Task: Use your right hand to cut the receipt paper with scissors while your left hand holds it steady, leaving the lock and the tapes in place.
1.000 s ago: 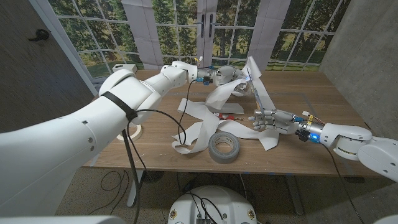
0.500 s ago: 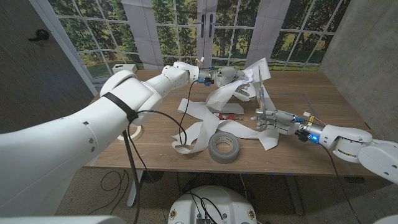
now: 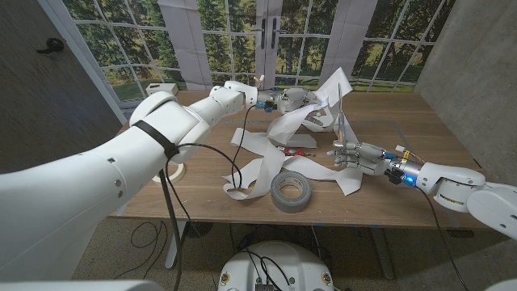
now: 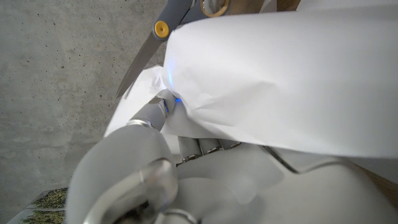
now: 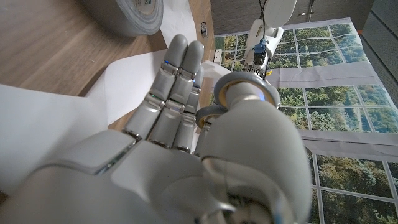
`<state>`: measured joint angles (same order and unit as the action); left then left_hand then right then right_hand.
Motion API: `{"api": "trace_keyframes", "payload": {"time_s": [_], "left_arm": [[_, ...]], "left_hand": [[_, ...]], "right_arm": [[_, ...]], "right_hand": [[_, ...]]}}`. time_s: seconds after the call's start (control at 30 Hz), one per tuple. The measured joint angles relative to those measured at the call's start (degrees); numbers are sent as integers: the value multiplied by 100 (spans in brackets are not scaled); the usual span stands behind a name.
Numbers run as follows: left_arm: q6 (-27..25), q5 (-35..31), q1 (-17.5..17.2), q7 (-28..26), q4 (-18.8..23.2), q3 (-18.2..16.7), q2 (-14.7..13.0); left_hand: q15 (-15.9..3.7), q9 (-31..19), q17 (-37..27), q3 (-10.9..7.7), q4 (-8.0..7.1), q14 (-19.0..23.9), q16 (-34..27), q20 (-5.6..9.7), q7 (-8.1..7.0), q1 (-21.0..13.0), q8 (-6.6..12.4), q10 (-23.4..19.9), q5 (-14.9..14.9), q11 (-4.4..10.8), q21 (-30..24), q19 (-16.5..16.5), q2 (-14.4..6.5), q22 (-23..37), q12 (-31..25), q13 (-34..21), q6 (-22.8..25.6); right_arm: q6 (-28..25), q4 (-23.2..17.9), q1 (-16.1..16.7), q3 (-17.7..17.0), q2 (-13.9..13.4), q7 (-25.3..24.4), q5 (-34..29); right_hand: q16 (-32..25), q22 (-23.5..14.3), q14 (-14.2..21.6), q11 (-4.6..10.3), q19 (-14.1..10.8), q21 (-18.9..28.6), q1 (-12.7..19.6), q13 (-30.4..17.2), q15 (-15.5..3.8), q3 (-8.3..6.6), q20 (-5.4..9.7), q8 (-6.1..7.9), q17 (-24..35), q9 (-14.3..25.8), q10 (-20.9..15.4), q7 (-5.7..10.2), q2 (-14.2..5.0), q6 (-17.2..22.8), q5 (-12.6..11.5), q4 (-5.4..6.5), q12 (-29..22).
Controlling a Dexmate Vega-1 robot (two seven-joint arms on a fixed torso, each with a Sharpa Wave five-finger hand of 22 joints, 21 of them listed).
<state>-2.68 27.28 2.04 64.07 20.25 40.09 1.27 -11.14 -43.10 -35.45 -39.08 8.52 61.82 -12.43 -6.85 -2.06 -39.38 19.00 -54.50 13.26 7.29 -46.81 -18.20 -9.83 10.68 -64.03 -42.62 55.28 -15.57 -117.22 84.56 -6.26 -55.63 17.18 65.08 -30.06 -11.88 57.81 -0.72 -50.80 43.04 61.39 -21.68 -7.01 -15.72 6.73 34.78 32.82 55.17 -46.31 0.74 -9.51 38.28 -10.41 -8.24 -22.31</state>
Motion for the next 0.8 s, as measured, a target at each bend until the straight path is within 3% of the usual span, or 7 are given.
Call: {"api": "trace_keyframes", "payload": {"time_s": [0.8], "left_arm": [[59, 188, -130, 279, -6, -256, -158]], "left_hand": [[30, -8, -27, -17, -31, -31, 29, 0, 0, 25, 0, 13, 1, 7, 0, 0, -22, 0, -43, 3, 0]], "right_arm": [[-8, 93, -286, 137, -116, 313, 23]], "right_hand": [[71, 1, 49, 66, 37, 110, -1, -186, -51, -21, -9, 21, 60, -11, -36, 2, 1, -1, 5, 23, -60]]}}
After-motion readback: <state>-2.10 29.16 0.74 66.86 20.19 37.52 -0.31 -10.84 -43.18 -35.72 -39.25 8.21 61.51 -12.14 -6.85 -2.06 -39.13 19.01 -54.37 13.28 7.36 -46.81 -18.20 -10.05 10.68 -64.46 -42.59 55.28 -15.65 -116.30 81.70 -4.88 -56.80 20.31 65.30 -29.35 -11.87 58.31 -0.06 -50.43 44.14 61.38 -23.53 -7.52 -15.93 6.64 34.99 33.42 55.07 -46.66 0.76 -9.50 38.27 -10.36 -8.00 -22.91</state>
